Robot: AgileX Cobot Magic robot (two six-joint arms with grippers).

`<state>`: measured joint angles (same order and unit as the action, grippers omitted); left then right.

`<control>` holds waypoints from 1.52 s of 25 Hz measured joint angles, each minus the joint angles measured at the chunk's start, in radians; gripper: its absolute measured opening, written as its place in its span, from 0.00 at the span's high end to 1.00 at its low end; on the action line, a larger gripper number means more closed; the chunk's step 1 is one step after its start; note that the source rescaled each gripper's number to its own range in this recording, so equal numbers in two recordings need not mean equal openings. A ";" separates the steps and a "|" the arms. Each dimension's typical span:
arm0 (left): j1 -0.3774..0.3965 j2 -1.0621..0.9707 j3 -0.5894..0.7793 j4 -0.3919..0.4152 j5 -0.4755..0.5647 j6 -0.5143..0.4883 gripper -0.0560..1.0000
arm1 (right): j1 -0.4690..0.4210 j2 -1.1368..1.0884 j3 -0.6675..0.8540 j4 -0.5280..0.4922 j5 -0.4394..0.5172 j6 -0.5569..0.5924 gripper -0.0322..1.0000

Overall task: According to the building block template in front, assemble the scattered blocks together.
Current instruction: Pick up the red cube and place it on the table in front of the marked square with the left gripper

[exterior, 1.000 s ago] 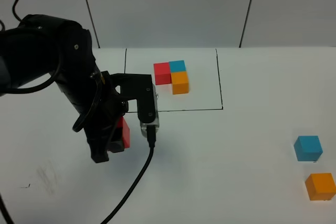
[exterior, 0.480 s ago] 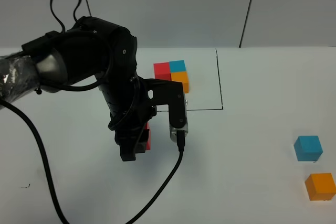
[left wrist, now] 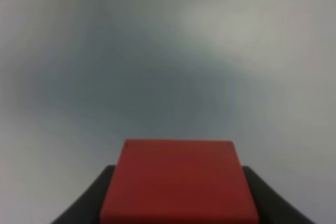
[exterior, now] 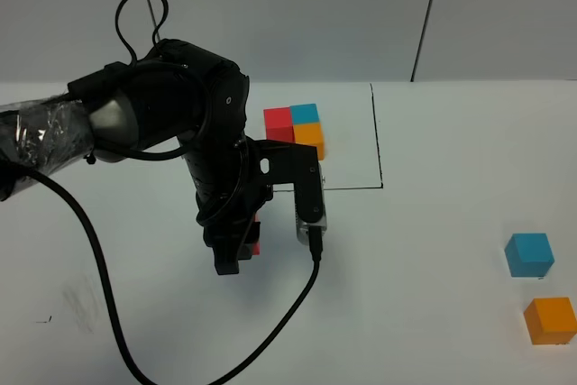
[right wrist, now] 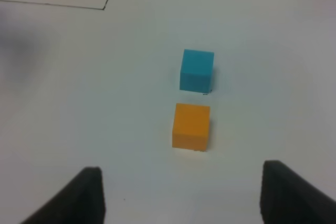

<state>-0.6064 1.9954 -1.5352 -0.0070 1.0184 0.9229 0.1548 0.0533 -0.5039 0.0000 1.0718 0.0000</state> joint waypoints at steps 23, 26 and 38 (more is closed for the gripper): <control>-0.031 0.072 -0.005 -0.002 -0.077 0.020 0.95 | 0.000 0.000 0.000 0.000 0.000 0.000 0.64; -0.031 0.099 -0.005 -0.002 -0.104 0.018 0.95 | 0.000 0.000 0.000 0.000 0.000 0.000 0.64; -0.031 0.163 -0.005 -0.002 -0.185 0.022 0.95 | 0.000 0.000 0.000 0.000 0.000 0.000 0.64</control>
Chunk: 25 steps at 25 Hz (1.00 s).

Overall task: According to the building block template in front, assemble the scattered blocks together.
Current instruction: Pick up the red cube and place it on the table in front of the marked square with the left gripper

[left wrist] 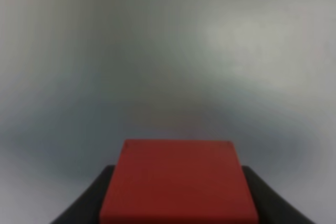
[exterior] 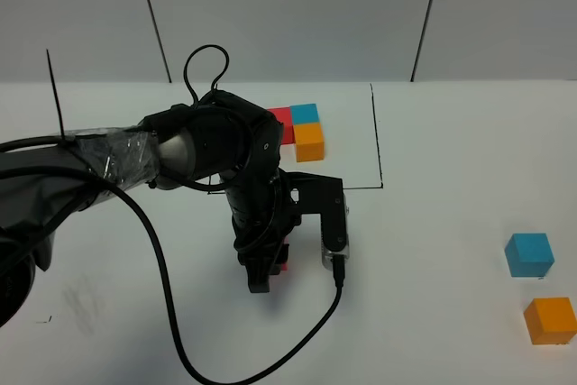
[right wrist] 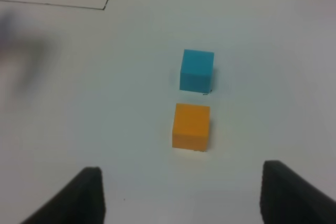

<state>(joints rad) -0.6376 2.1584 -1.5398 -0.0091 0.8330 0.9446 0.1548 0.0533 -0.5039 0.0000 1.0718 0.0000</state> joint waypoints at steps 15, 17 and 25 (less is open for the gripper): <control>0.000 0.033 0.000 0.001 -0.056 0.033 0.95 | 0.000 0.000 0.000 0.000 0.000 0.000 0.64; 0.000 0.047 0.000 0.001 -0.062 0.034 0.95 | 0.000 0.000 0.000 0.000 0.000 0.000 0.64; 0.000 0.068 -0.002 0.000 -0.069 0.034 0.95 | 0.000 0.000 0.000 0.000 0.000 0.000 0.64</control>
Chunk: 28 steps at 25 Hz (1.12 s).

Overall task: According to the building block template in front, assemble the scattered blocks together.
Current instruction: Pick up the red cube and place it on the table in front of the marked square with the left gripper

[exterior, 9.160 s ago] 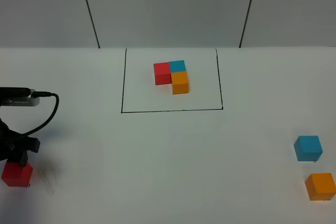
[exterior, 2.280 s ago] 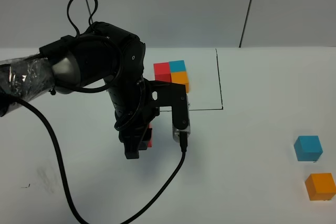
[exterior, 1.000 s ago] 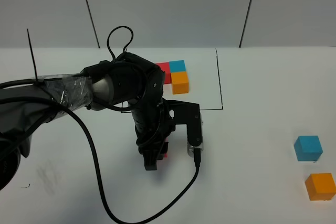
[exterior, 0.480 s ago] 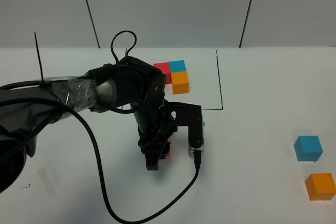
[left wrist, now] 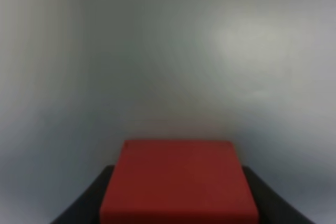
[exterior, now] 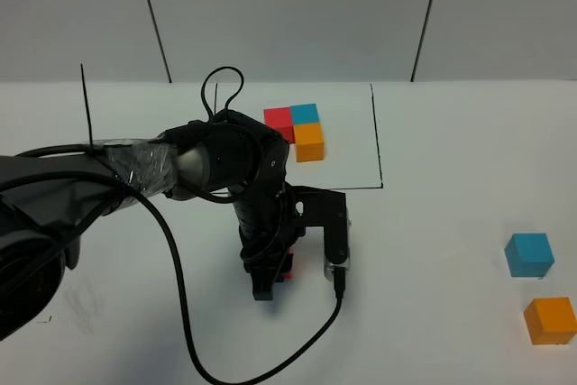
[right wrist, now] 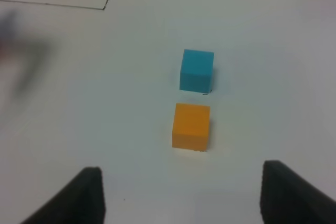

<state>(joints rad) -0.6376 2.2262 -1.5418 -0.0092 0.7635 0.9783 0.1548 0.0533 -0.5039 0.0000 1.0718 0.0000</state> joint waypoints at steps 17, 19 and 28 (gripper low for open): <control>0.000 0.001 0.000 0.000 0.000 0.000 0.95 | 0.000 0.000 0.000 0.000 0.001 0.000 0.64; 0.000 0.001 0.000 0.000 0.000 0.000 0.95 | 0.000 0.000 0.000 0.000 0.001 0.000 0.64; 0.000 0.002 0.000 0.000 -0.002 -0.004 0.52 | 0.000 0.000 0.000 0.000 0.001 0.000 0.64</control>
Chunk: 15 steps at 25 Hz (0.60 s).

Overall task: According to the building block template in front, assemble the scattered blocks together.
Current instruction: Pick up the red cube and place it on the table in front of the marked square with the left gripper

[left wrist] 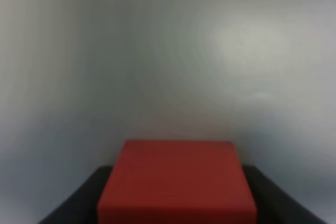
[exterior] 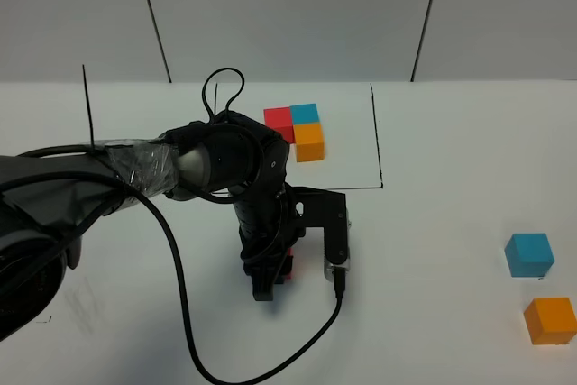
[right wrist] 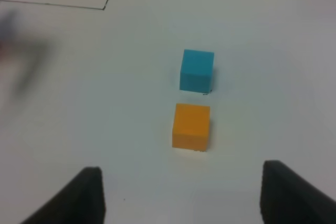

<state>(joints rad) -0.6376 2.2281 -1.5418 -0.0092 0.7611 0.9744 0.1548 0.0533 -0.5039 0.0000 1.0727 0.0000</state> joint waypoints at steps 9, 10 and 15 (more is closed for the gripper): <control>0.000 0.000 0.000 0.001 -0.005 -0.027 0.03 | 0.000 0.000 0.000 0.000 0.000 0.000 0.64; 0.000 -0.001 0.000 0.001 -0.003 -0.029 0.02 | 0.000 0.000 0.000 0.000 0.000 0.000 0.64; 0.000 -0.022 -0.043 0.009 0.064 -0.061 0.01 | 0.000 0.000 0.000 0.000 0.000 0.000 0.64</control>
<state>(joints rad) -0.6376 2.2057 -1.5850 0.0000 0.8255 0.9137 0.1548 0.0533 -0.5039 0.0000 1.0727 0.0000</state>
